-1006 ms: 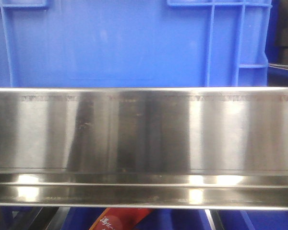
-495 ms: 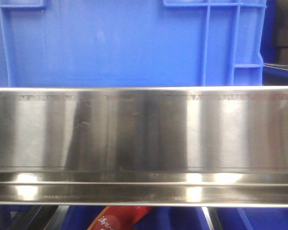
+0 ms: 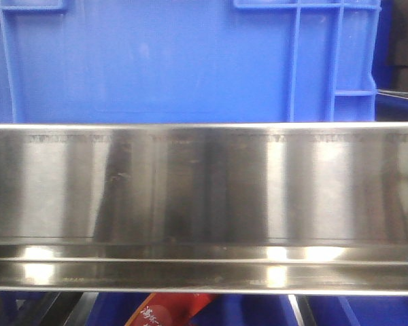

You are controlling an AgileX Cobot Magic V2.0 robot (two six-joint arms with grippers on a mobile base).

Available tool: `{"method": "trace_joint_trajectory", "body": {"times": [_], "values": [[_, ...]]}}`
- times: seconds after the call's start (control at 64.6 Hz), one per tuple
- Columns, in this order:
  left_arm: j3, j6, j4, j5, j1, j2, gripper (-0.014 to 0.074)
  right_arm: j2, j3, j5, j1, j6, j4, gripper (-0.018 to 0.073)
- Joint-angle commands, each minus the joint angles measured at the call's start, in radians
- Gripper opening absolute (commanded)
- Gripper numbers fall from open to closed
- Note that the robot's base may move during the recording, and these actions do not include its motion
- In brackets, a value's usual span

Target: Grab block from conveyor and place in blue bin

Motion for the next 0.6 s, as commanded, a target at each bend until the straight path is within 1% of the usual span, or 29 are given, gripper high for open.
{"method": "trace_joint_trajectory", "body": {"times": [0.0, 0.062, 0.588], "values": [[-0.003, -0.006, 0.001, -0.017, -0.007, -0.005, -0.0111, -0.005, 0.021, -0.088, -0.005, 0.002, -0.008, -0.0162], [-0.003, -0.006, 0.001, -0.017, -0.007, -0.005, -0.0111, -0.005, 0.021, -0.12, -0.005, 0.002, -0.008, -0.0162], [-0.003, -0.006, 0.001, -0.017, -0.007, -0.005, -0.0111, -0.005, 0.021, -0.098, -0.005, 0.002, -0.008, -0.0162]]}}
